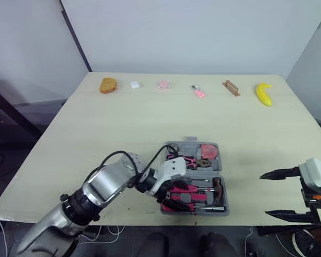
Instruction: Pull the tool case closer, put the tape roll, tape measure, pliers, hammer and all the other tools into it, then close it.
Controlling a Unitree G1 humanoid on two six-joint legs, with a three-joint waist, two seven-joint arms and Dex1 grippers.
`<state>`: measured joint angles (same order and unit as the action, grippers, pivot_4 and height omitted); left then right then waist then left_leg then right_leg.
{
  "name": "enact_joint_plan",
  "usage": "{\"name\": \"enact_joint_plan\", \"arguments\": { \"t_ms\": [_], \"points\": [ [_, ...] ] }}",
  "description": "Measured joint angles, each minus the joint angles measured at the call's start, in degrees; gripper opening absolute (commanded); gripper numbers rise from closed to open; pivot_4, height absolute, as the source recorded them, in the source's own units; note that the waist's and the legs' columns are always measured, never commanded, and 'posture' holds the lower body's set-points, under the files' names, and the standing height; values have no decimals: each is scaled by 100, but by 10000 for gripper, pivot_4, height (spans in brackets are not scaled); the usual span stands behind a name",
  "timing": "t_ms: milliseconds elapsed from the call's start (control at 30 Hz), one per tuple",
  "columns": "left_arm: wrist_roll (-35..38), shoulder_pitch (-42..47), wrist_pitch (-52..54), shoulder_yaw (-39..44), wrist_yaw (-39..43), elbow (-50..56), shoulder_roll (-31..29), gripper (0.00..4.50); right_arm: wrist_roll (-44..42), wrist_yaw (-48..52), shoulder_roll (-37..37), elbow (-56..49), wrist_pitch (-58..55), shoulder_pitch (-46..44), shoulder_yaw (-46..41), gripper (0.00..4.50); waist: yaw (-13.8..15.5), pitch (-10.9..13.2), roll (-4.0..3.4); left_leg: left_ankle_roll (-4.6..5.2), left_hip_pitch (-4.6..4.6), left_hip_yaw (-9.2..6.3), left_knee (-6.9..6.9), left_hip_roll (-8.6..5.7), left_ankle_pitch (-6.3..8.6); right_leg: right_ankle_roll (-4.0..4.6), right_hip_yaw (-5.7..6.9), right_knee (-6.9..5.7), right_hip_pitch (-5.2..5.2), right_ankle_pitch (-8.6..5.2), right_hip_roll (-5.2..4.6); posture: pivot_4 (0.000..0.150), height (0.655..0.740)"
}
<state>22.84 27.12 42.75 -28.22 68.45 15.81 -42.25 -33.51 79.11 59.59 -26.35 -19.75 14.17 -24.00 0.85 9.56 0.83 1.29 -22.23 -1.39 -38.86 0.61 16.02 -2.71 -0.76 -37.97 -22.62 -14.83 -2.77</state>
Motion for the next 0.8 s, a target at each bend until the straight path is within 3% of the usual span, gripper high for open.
{"name": "enact_joint_plan", "arguments": {
  "t_ms": [67, 167, 200, 233, 567, 800],
  "points": [
    [-51, -206, -510, 101, 215, -333, -50, 24003, 0, -56, -45, -2, -6, 16, 22, 45000, -2, 0, -1, 0, 0, 1, 0, 0, 0, 0, -1, 0, -1, 0, 0, 1500, 7400],
    [-142, -395, -1006, 106, 387, -513, 32, 10128, -2, -98, -47, -37, -16, 17, 49, 45000, 1, 0, -1, 0, -3, 1, 0, 0, 0, -1, 0, 0, 0, 0, -2, 1500, 7400],
    [-203, -480, -1170, 106, 397, -546, 71, 7598, -5, -112, -47, -67, -24, 35, 49, 45000, -2, 0, -1, 0, -3, 0, 0, 0, 0, -1, 0, 1, 0, 1, -2, 1500, 7400],
    [-262, -540, -1271, 94, 391, -567, 132, 1019, -9, -127, -50, -91, -37, 67, 49, 45000, -2, 0, -1, 1, -3, -1, -1, 0, 0, -1, 0, 0, 0, 1, -1, 1500, 7400],
    [-1695, -561, -2678, -729, 210, -994, 490, 1019, -90, -309, -64, -259, -227, 106, 41, 45000, -2, -19, -26, 2, 28, 5, 0, -3, 1, -3, -6, 4, 31, 2, -1, 1500, 7400],
    [-1708, -802, -2818, -601, 123, -1150, 734, 1019, -172, -394, -65, -313, -297, 49, 58, 45000, -1, -47, -38, 3, 52, -1, 1, 0, 2, -5, 2, 9, 61, 0, -1, 1500, 7400]
  ]
}}
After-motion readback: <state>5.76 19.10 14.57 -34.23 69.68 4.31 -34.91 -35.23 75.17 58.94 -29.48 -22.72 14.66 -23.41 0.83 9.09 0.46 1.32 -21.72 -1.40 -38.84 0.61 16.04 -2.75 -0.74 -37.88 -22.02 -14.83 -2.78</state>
